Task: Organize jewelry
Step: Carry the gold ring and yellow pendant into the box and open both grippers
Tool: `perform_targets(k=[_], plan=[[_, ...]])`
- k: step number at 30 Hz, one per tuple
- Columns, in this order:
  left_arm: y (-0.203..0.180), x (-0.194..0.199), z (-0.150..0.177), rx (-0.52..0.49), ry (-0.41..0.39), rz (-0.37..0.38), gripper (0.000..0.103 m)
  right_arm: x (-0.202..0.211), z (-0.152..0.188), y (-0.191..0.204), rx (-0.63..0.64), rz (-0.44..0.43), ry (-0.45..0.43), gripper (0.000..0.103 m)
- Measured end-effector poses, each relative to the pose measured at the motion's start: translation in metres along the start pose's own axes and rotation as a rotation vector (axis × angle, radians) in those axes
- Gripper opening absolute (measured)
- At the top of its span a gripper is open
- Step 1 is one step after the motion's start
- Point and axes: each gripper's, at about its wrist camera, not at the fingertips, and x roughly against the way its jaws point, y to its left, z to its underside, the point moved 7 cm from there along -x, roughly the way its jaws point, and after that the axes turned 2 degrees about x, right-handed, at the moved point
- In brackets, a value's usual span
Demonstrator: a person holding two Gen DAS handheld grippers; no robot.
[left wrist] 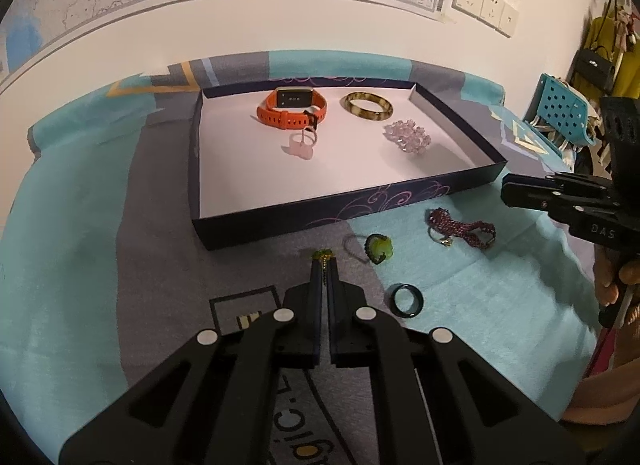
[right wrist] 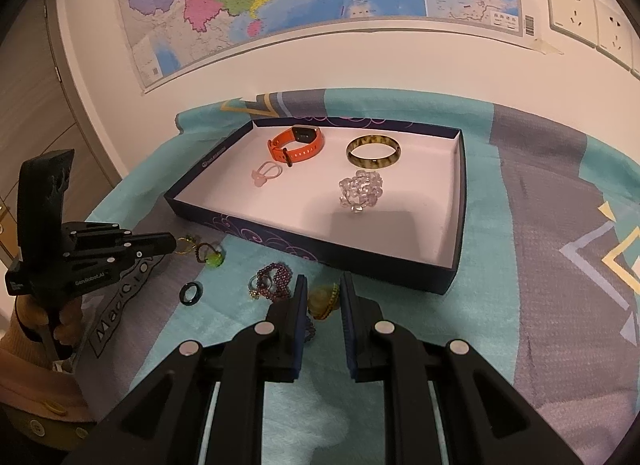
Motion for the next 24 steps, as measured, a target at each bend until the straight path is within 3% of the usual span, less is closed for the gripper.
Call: perform_targets(k=[2, 3, 4, 11, 18, 24], plan=[[0.001, -0.002, 0.0, 0.0, 0.005, -0.007, 0.018, -0.001, 0.0, 0.0, -0.001, -0.001, 0.002, 0.015], [0.001, -0.004, 0.0, -0.001, 0.007, -0.012, 0.037, -0.002, 0.0, 0.0, -0.001, -0.001, 0.003, 0.015], [0.002, -0.007, 0.0, -0.003, 0.012, -0.015, 0.048, -0.003, 0.001, 0.001, -0.001, -0.002, 0.004, 0.015], [0.002, -0.018, 0.0, -0.014, 0.029, -0.028, 0.037, -0.003, 0.004, 0.0, -0.005, -0.003, 0.012, 0.015], [0.005, -0.023, -0.003, -0.007, 0.033, -0.049, 0.012, -0.005, 0.004, 0.0, -0.006, -0.005, 0.015, 0.015], [0.004, -0.016, -0.004, 0.003, 0.018, -0.041, 0.011, -0.002, -0.001, 0.002, 0.001, -0.009, 0.0, 0.015]])
